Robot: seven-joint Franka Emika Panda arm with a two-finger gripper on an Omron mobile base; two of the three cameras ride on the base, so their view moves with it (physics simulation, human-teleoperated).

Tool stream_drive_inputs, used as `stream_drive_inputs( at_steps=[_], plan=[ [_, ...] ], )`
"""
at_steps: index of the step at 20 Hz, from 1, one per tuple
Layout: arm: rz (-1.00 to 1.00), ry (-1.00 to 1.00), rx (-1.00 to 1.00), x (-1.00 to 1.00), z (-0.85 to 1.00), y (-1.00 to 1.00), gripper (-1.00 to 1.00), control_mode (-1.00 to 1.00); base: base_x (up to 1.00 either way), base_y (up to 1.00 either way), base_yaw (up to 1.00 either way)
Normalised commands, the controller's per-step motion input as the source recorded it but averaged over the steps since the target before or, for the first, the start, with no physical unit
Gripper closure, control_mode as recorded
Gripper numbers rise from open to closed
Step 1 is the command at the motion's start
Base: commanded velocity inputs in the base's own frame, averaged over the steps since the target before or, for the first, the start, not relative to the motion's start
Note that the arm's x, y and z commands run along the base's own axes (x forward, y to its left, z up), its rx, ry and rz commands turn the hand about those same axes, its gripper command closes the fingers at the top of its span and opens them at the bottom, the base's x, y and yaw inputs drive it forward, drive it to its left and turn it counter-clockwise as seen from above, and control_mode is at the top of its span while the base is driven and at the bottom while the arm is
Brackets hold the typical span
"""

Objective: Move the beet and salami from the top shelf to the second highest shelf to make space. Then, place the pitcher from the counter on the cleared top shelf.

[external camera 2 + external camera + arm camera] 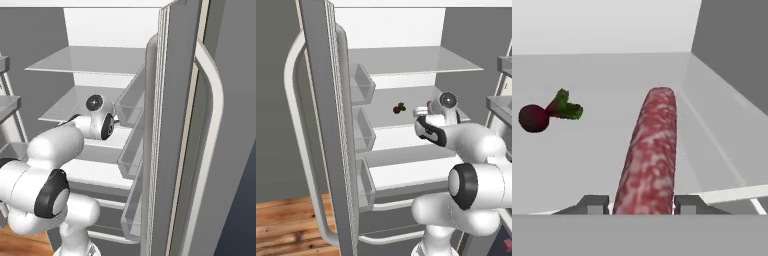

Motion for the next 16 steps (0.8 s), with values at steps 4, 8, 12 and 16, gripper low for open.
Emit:
stream_drive_inputs(
  at_steps=[4,8,12,16],
  plan=[
    [0.0,0.07,0.0,0.71,-0.47,-0.12,1.0,-1.0,0.0,0.0,0.0],
    [0.0,0.04,0.0,0.68,-0.58,-0.11,1.0,-1.0,0.0,0.0,0.0],
    [0.0,0.0,0.0,0.76,-0.41,-0.13,1.0,-1.0,0.0,0.0,0.0],
    [0.0,0.0,0.01,0.87,-0.08,-0.03,-1.0,-1.0,0.0,0.0,0.0]
  ],
)
